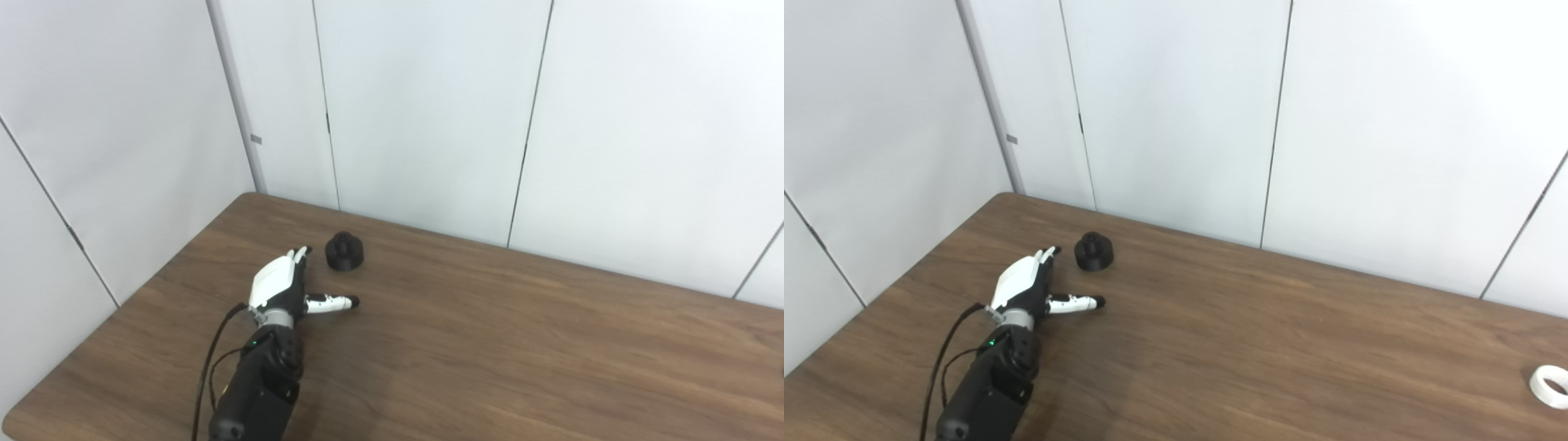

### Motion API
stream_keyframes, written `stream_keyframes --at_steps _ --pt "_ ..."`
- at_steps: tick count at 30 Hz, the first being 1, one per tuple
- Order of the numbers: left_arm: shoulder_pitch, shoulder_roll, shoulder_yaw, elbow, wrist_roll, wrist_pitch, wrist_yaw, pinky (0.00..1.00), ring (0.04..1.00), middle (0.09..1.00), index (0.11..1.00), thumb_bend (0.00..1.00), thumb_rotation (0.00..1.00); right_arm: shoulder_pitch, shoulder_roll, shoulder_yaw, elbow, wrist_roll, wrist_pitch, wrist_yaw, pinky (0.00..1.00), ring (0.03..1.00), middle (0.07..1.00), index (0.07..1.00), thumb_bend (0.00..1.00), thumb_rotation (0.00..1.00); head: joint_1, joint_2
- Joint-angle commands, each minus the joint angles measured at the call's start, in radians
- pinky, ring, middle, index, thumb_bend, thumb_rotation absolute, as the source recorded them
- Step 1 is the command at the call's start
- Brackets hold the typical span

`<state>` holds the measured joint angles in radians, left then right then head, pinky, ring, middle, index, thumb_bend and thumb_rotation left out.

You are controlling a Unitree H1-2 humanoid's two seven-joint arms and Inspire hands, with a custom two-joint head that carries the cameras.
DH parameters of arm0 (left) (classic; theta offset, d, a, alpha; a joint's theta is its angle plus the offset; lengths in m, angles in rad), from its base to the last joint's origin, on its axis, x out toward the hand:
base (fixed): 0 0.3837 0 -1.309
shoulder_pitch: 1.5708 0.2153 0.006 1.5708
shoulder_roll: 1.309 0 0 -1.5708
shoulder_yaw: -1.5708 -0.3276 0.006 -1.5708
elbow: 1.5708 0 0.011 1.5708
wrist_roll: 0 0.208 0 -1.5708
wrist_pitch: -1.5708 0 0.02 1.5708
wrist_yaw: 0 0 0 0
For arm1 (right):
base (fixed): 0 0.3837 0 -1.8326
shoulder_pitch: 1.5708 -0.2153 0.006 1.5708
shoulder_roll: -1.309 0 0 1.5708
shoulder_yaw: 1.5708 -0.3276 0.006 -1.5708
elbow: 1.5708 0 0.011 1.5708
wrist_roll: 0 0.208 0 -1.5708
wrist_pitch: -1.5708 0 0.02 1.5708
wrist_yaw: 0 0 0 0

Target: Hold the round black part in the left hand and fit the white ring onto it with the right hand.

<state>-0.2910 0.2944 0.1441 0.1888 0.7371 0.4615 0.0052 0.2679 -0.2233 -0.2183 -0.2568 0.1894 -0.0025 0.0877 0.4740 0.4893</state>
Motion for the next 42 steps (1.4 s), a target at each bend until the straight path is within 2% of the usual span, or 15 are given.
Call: stream_keyframes --at_steps 1,20,42 --pt "-0.032 0.020 0.001 0.019 -0.009 0.008 0.015 1.00 1.000 1.000 0.998 1.00 0.44 0.025 -0.014 -0.014 -0.016 0.008 0.003 0.005 1.00 1.000 0.985 0.988 0.83 0.90 -0.002 0.003" --pt "-0.106 0.024 -0.024 0.166 -0.086 0.003 0.100 1.00 1.000 1.000 1.000 1.00 0.45 0.072 -0.020 -0.021 -0.031 0.015 -0.026 0.012 1.00 1.000 0.989 0.997 0.85 0.90 -0.020 0.008" --pt "-0.146 0.036 -0.111 0.214 -0.167 -0.003 0.125 1.00 1.000 1.000 0.970 1.00 0.40 0.128 -0.014 -0.018 -0.077 0.018 -0.044 0.016 1.00 0.991 0.976 0.973 0.82 0.90 -0.046 0.021"
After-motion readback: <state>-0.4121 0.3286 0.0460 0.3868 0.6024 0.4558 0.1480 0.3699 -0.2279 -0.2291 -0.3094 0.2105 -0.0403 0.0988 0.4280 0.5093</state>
